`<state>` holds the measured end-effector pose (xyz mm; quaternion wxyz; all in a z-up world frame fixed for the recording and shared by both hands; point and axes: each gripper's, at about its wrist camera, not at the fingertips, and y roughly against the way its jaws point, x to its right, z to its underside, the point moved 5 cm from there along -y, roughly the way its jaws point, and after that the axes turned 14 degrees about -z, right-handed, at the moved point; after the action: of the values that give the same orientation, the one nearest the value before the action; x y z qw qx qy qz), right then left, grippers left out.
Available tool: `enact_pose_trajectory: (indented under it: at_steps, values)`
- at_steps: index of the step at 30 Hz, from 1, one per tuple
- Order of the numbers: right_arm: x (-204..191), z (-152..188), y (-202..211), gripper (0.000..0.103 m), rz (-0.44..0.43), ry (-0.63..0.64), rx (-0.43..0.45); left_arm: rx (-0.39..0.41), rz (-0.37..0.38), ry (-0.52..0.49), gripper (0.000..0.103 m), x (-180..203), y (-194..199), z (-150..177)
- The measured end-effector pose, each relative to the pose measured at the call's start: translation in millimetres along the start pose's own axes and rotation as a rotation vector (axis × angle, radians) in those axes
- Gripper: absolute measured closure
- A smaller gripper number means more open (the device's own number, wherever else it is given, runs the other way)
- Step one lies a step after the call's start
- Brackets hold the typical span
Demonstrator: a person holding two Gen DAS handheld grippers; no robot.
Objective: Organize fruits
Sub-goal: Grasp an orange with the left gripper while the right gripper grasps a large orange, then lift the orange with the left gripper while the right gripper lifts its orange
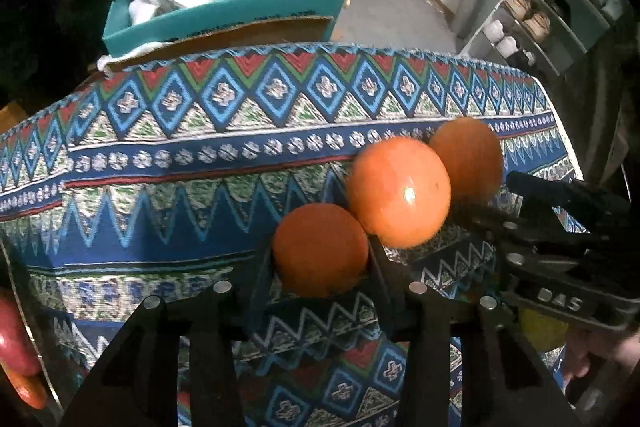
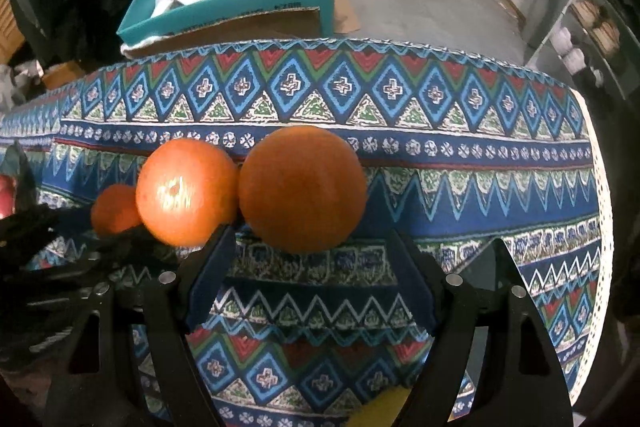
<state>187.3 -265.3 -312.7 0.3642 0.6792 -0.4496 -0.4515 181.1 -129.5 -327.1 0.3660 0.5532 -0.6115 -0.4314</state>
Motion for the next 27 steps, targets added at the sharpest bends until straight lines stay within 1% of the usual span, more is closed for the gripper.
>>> enact_pose_trajectory:
  at_steps: [5, 10, 14, 17, 22, 27]
  values:
    - [2.5, -6.6, -12.2, 0.024, 0.004, -0.011, -0.007, 0.027, -0.006, 0.023, 0.058, -14.3, 8.9, -4.9]
    - [2.6, -15.3, -21.7, 0.025, 0.001, -0.019, -0.006, 0.036, -0.002, 0.047, 0.058, -25.2, 13.6, -7.7]
    - [10.9, -22.9, -24.4, 0.025, -0.046, -0.086, 0.007, 0.037, -0.005, 0.049, 0.058, -30.0, 14.2, -6.3]
    - [13.7, -25.0, -26.0, 0.033, -0.094, -0.121, 0.013, 0.035, -0.007, 0.051, 0.058, -31.5, 14.6, -5.3]
    - [11.6, -23.4, -25.0, 0.035, -0.075, -0.127, 0.019, 0.045, -0.009, 0.052, 0.058, -34.9, 21.5, -5.0]
    - [12.6, -11.8, -13.6, 0.036, -0.012, -0.119, 0.036, 0.074, -0.02, 0.053, 0.058, -38.3, 35.3, -6.9]
